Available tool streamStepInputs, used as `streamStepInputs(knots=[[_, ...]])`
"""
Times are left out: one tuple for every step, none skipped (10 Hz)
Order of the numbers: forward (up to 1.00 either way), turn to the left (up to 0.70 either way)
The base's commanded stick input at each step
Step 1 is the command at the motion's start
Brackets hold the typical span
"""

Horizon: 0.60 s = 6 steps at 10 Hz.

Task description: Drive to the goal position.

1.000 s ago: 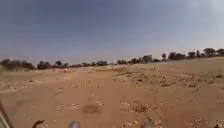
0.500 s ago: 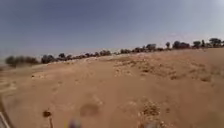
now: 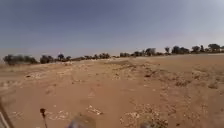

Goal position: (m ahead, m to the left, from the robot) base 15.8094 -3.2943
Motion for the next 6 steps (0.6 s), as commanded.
streamStepInputs(knots=[[0.50,0.00],[0.50,0.00],[0.50,0.00],[0.50,0.00],[0.50,0.00],[0.50,0.00]])
